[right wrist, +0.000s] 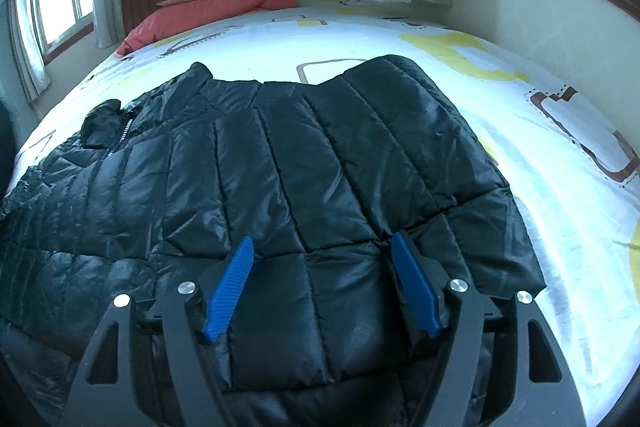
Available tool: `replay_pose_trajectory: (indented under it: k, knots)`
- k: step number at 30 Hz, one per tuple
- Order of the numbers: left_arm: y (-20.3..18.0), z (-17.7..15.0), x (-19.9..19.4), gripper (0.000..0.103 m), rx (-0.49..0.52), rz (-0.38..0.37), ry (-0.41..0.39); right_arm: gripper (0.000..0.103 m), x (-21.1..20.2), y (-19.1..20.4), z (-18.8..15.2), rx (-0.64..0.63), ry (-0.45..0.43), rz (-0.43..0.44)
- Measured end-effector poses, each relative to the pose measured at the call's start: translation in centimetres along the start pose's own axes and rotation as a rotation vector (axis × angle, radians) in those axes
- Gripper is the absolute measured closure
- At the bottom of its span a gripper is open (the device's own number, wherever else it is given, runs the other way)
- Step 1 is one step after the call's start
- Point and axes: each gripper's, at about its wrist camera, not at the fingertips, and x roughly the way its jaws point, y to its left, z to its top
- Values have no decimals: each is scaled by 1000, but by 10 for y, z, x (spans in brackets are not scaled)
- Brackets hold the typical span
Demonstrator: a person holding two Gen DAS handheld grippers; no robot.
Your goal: Fold large clothes
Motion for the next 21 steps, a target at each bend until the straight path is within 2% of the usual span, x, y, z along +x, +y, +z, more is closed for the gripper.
replay_pose_trajectory:
  k: [5,7,10,11,12,17,21]
  knots:
    - [-44,-29,37,97,116,-12,116,30,0,1,-1,-1,0,6]
    - [-53,-34,39,94,150,0,121,29,0,1,-1,1,2,13]
    - [-61,-27,34,72,155,-19,92,28,-2,2,1,0,6,18]
    - [-59,-26,26,62,147,-29,84,28,-3,2,1,2,7,20]
    - [-57,-24,19,57,144,-36,79,28,-5,2,1,8,8,25]
    - [-23,-13,-22,48,88,-49,48,28,-28,14,5,50,9,103]
    - [27,-3,-51,46,39,15,-1,28,-46,43,10,41,-4,182]
